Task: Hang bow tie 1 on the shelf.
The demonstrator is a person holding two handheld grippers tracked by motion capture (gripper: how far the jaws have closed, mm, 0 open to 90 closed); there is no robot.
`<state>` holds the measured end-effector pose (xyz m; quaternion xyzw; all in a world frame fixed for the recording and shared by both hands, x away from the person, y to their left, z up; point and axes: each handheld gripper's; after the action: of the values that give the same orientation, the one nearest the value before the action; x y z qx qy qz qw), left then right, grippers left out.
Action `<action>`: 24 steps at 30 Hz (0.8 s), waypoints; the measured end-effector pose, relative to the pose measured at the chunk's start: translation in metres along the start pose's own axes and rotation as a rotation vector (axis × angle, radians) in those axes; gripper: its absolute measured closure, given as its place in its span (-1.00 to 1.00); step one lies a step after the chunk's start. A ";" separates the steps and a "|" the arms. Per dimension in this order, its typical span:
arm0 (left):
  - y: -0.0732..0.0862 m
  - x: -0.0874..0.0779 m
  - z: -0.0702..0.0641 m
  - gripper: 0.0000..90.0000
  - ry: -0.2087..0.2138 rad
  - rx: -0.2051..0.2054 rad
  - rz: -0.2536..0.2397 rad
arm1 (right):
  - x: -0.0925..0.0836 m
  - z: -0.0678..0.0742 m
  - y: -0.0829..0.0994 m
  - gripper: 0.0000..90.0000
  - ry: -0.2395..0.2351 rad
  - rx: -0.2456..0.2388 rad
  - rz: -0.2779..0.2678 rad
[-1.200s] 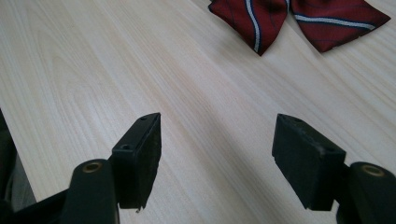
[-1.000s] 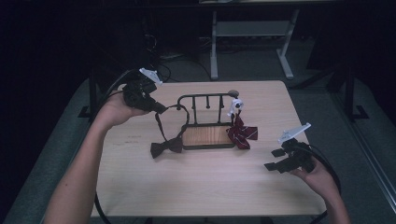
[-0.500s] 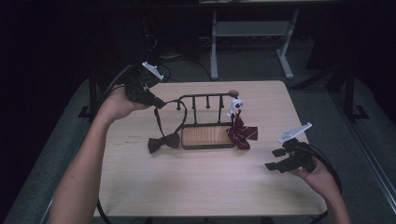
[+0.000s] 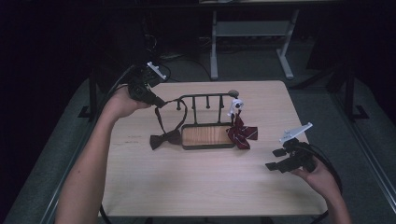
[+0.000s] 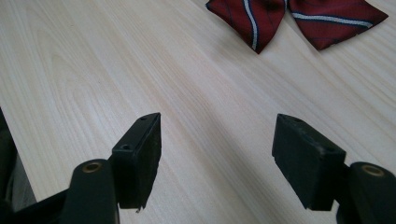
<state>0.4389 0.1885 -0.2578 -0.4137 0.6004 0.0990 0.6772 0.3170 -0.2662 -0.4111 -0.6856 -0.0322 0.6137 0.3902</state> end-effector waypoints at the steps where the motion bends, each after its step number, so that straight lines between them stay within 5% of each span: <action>1: -0.001 0.001 0.000 1.00 -0.011 0.003 0.014 | 0.000 0.000 0.000 -0.27 0.001 0.000 0.001; 15: -0.006 0.009 0.000 0.97 -0.036 0.008 0.040 | 0.000 -0.002 0.002 -0.27 0.005 0.003 0.006; 24: -0.001 0.009 0.002 0.76 -0.063 -0.005 0.043 | 0.000 -0.002 0.002 -0.28 0.008 0.003 0.008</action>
<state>0.4433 0.1863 -0.2659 -0.3992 0.5872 0.1281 0.6924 0.3182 -0.2681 -0.4125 -0.6878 -0.0271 0.6124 0.3888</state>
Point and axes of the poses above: each handheld gripper's, and its own axes: x roughly forward along the jaws, y roughly out of its underside, z roughly to its left, and after that the axes turned 11 degrees about -x, right-handed
